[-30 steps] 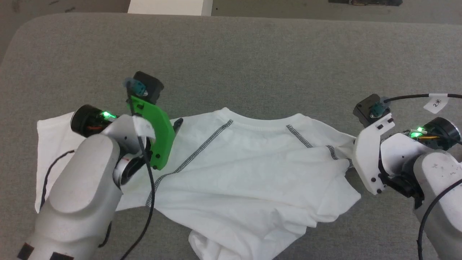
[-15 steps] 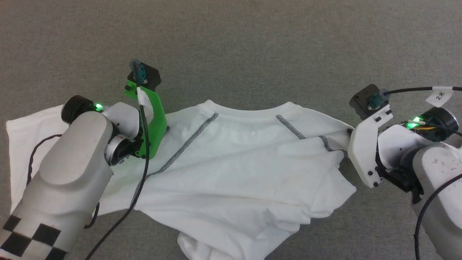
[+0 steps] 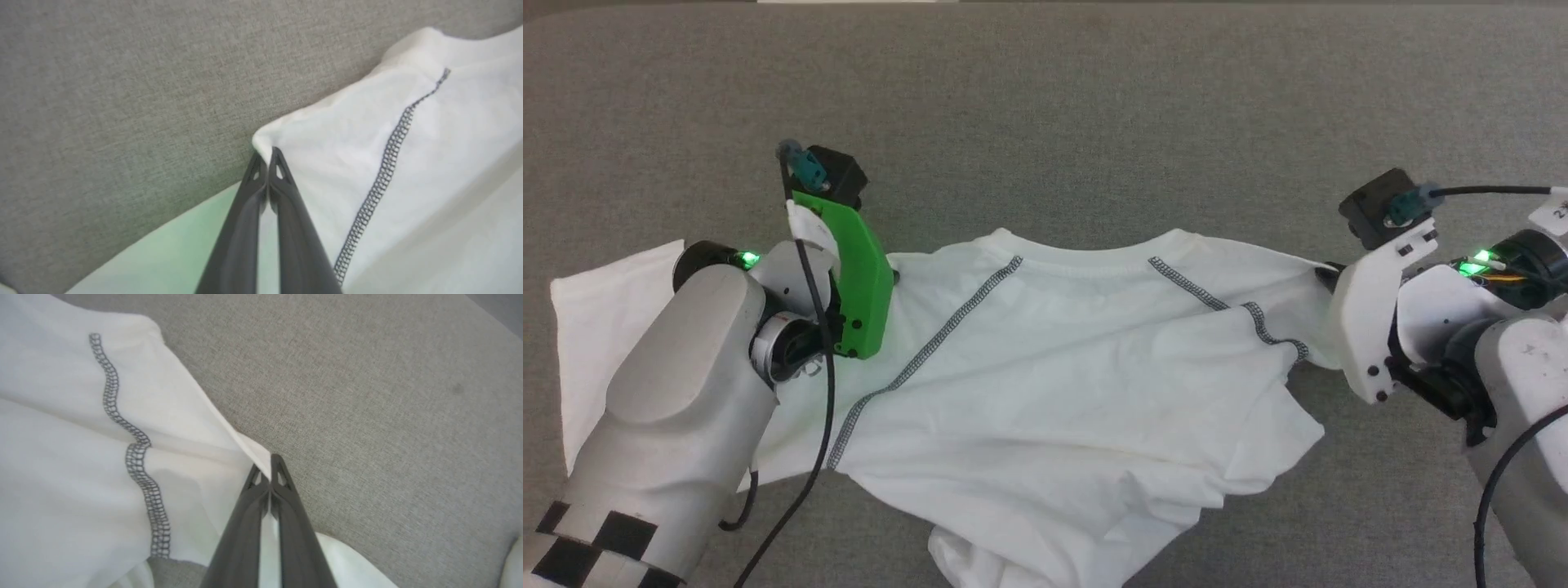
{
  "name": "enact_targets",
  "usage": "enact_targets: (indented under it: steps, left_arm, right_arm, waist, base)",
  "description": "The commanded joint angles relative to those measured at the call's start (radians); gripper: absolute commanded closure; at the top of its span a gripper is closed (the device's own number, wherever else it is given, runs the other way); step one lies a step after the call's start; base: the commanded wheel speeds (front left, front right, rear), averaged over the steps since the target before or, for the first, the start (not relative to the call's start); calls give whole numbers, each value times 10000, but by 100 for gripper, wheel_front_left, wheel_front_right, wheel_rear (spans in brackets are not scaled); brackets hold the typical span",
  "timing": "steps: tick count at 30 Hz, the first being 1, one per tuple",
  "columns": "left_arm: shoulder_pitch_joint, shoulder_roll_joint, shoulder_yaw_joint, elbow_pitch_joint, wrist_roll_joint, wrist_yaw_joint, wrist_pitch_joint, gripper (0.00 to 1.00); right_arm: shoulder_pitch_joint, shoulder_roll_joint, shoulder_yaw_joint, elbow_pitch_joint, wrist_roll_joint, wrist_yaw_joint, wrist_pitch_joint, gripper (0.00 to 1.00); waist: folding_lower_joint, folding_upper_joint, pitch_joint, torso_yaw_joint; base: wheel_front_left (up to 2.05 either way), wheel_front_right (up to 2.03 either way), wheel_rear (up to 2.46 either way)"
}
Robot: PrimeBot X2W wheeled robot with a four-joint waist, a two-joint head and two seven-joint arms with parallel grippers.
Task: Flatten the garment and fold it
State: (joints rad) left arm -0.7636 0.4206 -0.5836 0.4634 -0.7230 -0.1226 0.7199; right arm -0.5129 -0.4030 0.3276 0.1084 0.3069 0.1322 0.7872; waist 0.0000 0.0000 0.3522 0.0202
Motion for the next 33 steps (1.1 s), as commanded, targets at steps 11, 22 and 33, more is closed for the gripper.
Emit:
enact_targets:
  steps: [11, 22, 33]
  left_arm:
    - [-1655, 385, 995, -572, 383, 57, -2166, 100]
    - [-4026, 657, 1775, -588, 1237, 901, -3448, 100]
    - [-6388, 754, 1986, -66, 2372, 2010, -4133, 100]
  right_arm:
    - [-1896, 638, -1683, 241, 1637, -15, -128, 100]
    - [-5137, 1623, -3169, 989, 1735, -15, -59, 100]
    - [-8367, 3057, -4699, 2636, 349, -15, -775, 100]
  waist:
    - [0, 0, -1529, 84]
    - [0, 0, -1605, -98]
    - [0, 0, -71, -419]
  base:
    - [0, 0, 0]
    - [0, 0, 0]
    - [0, 0, 0]
